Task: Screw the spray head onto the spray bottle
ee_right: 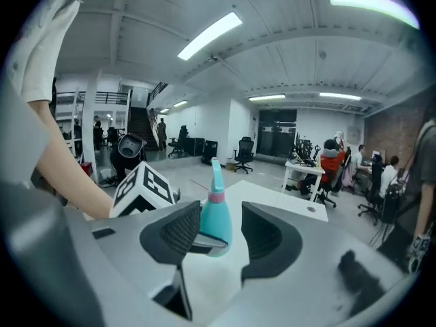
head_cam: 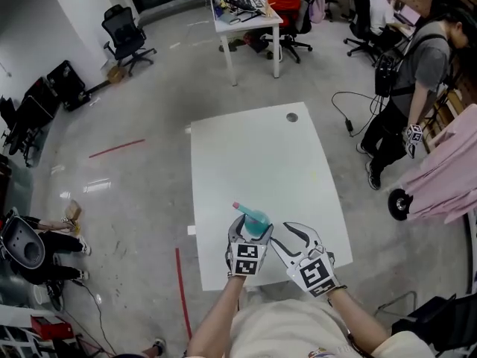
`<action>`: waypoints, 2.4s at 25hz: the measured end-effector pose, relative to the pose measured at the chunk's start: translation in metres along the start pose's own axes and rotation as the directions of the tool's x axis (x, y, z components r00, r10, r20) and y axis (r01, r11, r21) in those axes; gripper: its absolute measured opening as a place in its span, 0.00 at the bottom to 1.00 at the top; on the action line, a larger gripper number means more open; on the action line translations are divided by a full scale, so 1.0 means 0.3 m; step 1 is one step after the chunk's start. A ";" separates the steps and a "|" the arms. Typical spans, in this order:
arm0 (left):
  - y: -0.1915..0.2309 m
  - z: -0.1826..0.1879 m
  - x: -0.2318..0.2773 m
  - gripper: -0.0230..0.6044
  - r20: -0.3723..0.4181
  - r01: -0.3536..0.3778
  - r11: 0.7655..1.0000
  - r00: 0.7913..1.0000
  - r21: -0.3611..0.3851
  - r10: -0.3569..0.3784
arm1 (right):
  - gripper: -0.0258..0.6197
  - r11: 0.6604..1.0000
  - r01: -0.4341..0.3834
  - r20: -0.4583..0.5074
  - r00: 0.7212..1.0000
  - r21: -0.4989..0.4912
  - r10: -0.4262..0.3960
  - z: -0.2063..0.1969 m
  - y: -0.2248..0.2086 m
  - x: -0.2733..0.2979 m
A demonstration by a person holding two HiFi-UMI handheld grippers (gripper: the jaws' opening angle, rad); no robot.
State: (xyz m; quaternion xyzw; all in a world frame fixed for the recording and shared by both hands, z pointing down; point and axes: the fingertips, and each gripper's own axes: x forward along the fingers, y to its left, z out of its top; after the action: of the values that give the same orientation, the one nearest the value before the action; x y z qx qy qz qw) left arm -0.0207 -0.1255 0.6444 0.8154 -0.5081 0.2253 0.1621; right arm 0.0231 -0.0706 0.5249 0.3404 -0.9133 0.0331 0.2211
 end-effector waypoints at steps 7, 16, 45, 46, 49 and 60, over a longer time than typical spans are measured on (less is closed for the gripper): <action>0.015 -0.135 0.098 0.63 0.003 -0.027 0.998 1.000 0.058 0.027 | 0.33 0.996 0.009 -0.008 1.000 0.091 -0.008 -0.078 0.034 -0.028; -0.016 -0.216 0.180 0.63 -0.001 0.015 0.996 1.000 0.090 -0.015 | 0.33 0.983 0.028 -0.021 0.999 0.179 -0.025 -0.132 -0.002 -0.032; -0.116 0.094 -0.441 0.05 0.170 0.010 0.996 0.985 -0.091 0.005 | 0.33 0.968 -0.011 0.067 0.998 0.249 -0.006 -0.065 -0.014 -0.073; -0.134 0.113 -0.461 0.04 0.173 0.030 0.993 0.985 -0.115 -0.010 | 0.33 0.966 -0.013 0.075 0.997 0.258 -0.006 -0.061 -0.015 -0.075; -0.176 0.156 -0.486 0.04 0.182 0.054 0.985 0.983 -0.163 -0.023 | 0.11 0.963 -0.002 0.098 0.995 0.270 -0.025 -0.052 -0.029 -0.087; -0.241 0.223 -0.495 0.04 0.183 0.066 0.994 0.982 -0.085 -0.050 | 0.05 0.963 -0.043 0.129 0.992 0.264 0.009 0.002 -0.019 -0.087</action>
State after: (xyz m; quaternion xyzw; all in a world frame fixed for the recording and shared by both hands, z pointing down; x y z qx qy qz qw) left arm 0.0013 -0.0150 0.5061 0.8387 -0.5063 0.1224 0.1589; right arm 0.0439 -0.0592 0.5126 0.3563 -0.9172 0.1369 0.1144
